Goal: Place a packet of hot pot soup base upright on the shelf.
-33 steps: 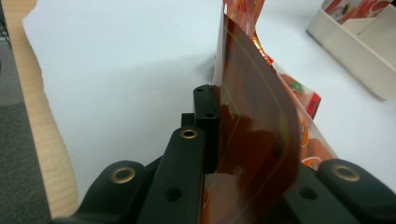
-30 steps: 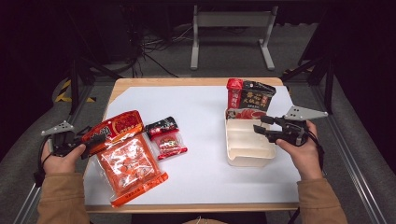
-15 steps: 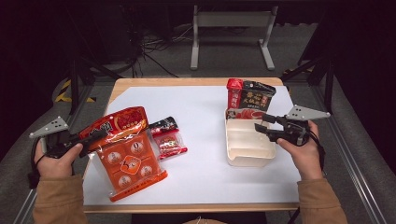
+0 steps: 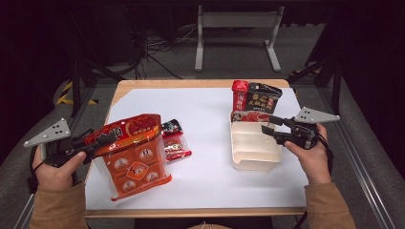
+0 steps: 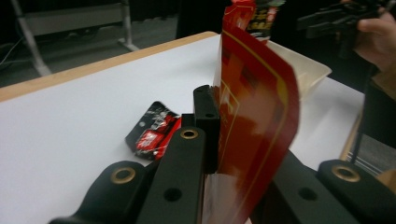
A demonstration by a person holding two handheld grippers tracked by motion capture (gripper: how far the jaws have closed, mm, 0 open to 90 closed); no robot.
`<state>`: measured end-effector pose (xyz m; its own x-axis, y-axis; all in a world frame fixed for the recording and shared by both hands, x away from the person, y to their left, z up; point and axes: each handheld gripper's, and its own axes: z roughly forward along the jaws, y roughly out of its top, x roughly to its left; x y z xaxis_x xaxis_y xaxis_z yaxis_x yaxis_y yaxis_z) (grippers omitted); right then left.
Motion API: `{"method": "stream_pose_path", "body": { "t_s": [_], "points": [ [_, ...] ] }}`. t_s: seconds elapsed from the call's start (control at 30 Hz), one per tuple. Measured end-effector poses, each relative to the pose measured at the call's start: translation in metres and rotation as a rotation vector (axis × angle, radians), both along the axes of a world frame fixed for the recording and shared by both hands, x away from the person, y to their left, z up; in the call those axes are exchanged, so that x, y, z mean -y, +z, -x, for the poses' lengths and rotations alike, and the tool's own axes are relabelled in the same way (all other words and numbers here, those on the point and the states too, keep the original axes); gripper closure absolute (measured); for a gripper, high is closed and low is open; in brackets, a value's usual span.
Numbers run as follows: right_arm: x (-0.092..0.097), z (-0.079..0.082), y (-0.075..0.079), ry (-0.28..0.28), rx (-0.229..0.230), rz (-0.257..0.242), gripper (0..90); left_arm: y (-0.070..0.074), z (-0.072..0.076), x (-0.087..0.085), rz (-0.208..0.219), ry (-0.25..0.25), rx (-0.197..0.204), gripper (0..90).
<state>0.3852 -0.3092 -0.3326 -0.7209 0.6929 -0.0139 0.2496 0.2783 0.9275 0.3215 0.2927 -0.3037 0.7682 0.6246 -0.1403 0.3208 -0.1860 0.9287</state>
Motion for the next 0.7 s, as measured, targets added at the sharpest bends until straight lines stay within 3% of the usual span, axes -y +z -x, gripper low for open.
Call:
{"method": "stream_pose_path", "body": {
  "t_s": [0.3, 0.57, 0.7],
  "points": [
    [-0.001, 0.000, 0.000, 0.004, 0.002, -0.001, 49.0, 0.017, 0.016, 0.020, -0.032, -0.110, 0.059, 90.0],
    [-0.002, 0.001, 0.001, 0.018, 0.001, -0.009, 51.1, 0.019, 0.018, 0.022, 0.019, -0.181, 0.053, 90.0],
    [-0.006, 0.001, 0.001, 0.032, 0.002, -0.012, 51.1, 0.021, 0.018, 0.026, 0.029, -0.190, 0.063, 90.0]
  ]
}}
